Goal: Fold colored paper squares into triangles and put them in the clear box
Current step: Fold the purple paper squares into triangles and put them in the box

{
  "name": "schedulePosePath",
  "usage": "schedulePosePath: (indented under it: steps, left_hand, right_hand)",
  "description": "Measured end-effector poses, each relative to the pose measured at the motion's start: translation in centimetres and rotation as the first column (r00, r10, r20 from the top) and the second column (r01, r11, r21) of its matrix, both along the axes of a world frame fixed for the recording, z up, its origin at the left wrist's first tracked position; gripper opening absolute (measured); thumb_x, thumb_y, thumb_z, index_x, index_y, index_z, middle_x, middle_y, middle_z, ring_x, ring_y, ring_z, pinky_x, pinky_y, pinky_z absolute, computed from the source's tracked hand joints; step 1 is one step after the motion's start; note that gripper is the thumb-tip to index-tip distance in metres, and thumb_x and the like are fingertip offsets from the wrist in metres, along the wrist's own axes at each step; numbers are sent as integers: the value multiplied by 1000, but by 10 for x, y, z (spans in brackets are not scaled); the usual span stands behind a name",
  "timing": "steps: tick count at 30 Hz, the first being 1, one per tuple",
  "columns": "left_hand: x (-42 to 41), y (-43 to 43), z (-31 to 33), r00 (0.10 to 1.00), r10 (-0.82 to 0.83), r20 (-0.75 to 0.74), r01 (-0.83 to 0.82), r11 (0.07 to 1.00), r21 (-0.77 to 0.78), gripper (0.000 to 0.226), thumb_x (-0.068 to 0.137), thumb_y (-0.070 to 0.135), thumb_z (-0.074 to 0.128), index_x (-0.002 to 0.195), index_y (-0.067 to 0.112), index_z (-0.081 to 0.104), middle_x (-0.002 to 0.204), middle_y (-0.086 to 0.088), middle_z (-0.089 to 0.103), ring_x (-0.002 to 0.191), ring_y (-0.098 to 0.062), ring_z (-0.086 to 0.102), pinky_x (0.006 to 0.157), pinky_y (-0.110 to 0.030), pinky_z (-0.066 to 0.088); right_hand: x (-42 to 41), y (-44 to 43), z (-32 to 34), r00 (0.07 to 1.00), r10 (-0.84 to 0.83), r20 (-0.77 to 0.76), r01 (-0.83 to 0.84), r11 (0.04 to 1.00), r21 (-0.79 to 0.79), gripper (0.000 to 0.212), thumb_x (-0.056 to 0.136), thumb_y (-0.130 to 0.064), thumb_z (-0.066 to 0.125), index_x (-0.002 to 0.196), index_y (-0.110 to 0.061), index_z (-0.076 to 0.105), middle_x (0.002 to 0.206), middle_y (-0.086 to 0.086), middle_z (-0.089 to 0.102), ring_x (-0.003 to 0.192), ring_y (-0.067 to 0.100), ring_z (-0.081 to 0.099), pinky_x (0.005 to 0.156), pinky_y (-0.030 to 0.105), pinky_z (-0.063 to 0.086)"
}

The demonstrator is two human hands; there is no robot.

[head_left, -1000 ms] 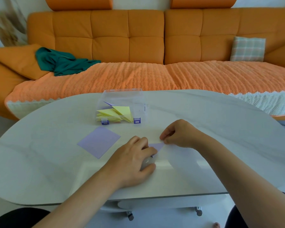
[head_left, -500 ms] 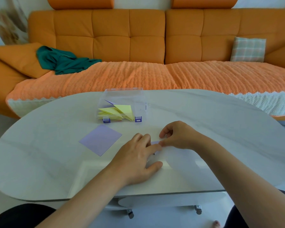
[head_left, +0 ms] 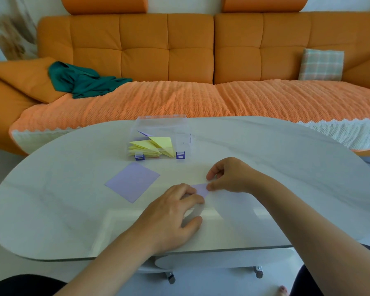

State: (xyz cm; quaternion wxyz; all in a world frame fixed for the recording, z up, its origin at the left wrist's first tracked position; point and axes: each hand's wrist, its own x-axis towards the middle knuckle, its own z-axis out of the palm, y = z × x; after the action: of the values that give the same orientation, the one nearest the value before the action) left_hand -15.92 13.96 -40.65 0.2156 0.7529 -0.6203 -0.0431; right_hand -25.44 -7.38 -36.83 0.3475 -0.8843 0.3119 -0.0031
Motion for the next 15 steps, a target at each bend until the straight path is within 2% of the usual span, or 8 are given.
schedulePosePath:
  steps: [6, 9, 11, 15]
  left_hand:
    - [3, 4, 1, 1000, 12, -16, -11, 1000, 27, 48, 86, 67, 33, 123, 44, 53, 141, 27, 36, 127, 6, 37, 96, -17, 37]
    - [3, -4, 8, 999, 34, 39, -34, 999, -1, 46, 87, 69, 34, 114, 40, 58, 125, 22, 48, 115, -2, 47, 86, -23, 44]
    - [2, -12, 12, 996, 39, 81, -38, 999, -8, 49, 88, 69, 35, 119, 40, 60, 113, 16, 52, 107, -7, 50, 81, -25, 43]
    - [2, -16, 9, 984, 17, 178, -24, 999, 35, 55, 89, 68, 30, 127, 43, 61, 114, 9, 51, 111, -11, 48, 85, -28, 40]
  right_hand:
    - [0, 2, 0, 1000, 14, 2, -14, 1000, -5, 15, 73, -32, 85, 82, -30, 74, 66, -14, 59, 60, 3, 54, 56, 15, 39]
    - [0, 2, 1, 999, 33, -8, -33, 999, -13, 11, 75, -32, 83, 81, -32, 73, 64, -13, 57, 58, 3, 53, 54, 15, 38]
    - [-1, 3, 1, 999, 41, -10, -41, 999, -19, 10, 76, -32, 82, 80, -33, 73, 64, -14, 57, 57, 3, 53, 54, 14, 38]
    - [-2, 5, 0, 1000, 18, 1, -18, 999, -41, 10, 77, -27, 79, 74, -34, 73, 65, -16, 62, 61, 1, 57, 54, 13, 40]
